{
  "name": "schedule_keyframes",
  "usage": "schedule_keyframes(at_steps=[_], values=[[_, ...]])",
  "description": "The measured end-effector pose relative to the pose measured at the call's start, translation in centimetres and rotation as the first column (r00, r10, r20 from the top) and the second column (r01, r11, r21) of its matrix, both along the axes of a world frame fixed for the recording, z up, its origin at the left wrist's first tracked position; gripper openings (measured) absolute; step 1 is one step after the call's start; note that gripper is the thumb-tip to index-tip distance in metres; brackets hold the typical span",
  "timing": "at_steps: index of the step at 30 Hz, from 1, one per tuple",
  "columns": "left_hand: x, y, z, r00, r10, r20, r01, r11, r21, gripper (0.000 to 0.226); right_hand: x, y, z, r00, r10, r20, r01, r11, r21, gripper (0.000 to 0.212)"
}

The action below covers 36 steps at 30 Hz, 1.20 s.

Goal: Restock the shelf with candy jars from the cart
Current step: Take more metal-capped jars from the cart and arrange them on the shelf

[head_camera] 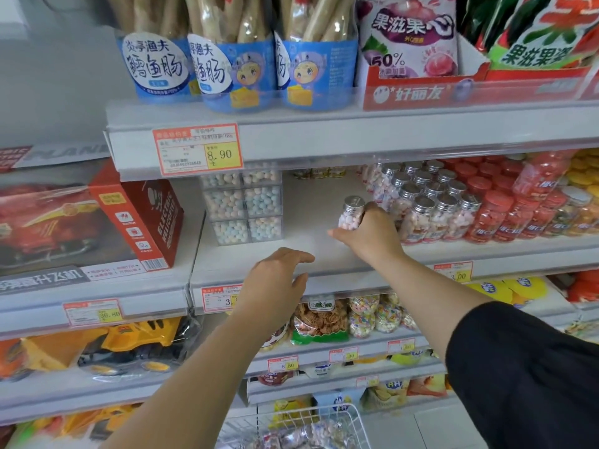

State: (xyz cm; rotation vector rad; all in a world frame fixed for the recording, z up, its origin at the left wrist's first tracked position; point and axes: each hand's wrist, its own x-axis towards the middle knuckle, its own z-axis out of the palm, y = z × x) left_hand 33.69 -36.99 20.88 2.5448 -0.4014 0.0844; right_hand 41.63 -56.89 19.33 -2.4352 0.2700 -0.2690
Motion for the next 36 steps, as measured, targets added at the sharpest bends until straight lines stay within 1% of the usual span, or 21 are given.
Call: schedule_keyframes(at_steps=[2,4,6,7,9,12,14,16,18,21,26,29,31,33,36], values=[[0.1,0.0,-0.2,1.000,-0.005,0.004,0.005,1.000,0.002,0.033,-0.3,-0.1,0.5,1.000,0.018,-0.016,-0.018,1.000,0.010,0.074],[0.2,0.1,-0.5,1.000,-0.010,0.011,0.010,1.000,0.004,0.033,-0.7,-0.5,0.9,0.995,0.074,-0.059,-0.074,0.997,0.009,0.074],[0.3,0.1,-0.6,1.000,-0.010,0.012,0.010,1.000,0.004,0.033,-1.3,-1.1,1.2,0.985,0.146,-0.095,-0.144,0.989,0.033,0.070],[0.3,0.2,-0.7,1.000,-0.011,0.013,0.011,1.000,0.006,0.032,-1.5,-1.4,1.3,0.982,0.167,-0.085,-0.163,0.985,0.056,0.067],[0.3,0.1,-0.8,1.000,-0.014,0.021,0.014,1.000,0.011,0.032,-1.5,-1.7,1.3,0.986,0.159,-0.050,-0.155,0.985,0.078,0.057],[0.3,0.1,-0.8,1.000,-0.015,0.024,0.015,1.000,0.020,0.032,-1.1,-1.5,1.1,0.993,0.115,-0.022,-0.114,0.992,0.059,0.046],[0.2,0.1,-0.8,0.999,-0.021,0.024,0.020,0.999,0.026,0.031,-0.9,-1.3,1.2,0.992,0.119,-0.036,-0.116,0.990,0.075,0.051],[0.2,0.2,-0.6,0.999,-0.031,0.015,0.031,0.999,0.030,0.032,-1.0,-1.0,1.4,0.986,0.153,-0.069,-0.146,0.984,0.097,0.063],[0.3,0.1,-0.4,0.999,-0.038,0.003,0.038,0.998,0.044,0.032,-1.0,-0.4,1.5,0.984,0.160,-0.081,-0.154,0.985,0.074,0.065],[0.6,-0.1,0.0,0.999,-0.046,-0.019,0.047,0.997,0.068,0.032,-0.4,0.2,1.5,0.994,0.106,-0.040,-0.105,0.994,0.026,0.053],[2.5,-1.0,0.3,0.996,-0.079,-0.030,0.081,0.995,0.062,0.034,2.6,0.4,1.5,0.999,-0.040,-0.016,0.040,0.999,0.019,0.047],[4.8,-1.9,0.3,0.996,-0.091,-0.011,0.091,0.995,0.042,0.033,5.1,0.5,1.3,0.993,-0.110,0.046,0.109,0.994,0.028,0.045],[6.5,-2.5,0.0,0.996,-0.093,0.013,0.093,0.995,0.040,0.033,7.0,0.4,1.1,0.984,-0.144,0.103,0.142,0.990,0.022,0.035],[7.9,-3.0,-0.4,0.996,-0.080,0.028,0.079,0.997,0.014,0.032,8.9,0.2,0.9,0.976,-0.170,0.136,0.168,0.986,0.020,0.033],[9.2,-3.2,-1.1,0.999,-0.034,0.006,0.034,0.997,-0.066,0.031,11.0,0.1,0.7,0.976,-0.157,0.151,0.158,0.987,0.004,0.034]])
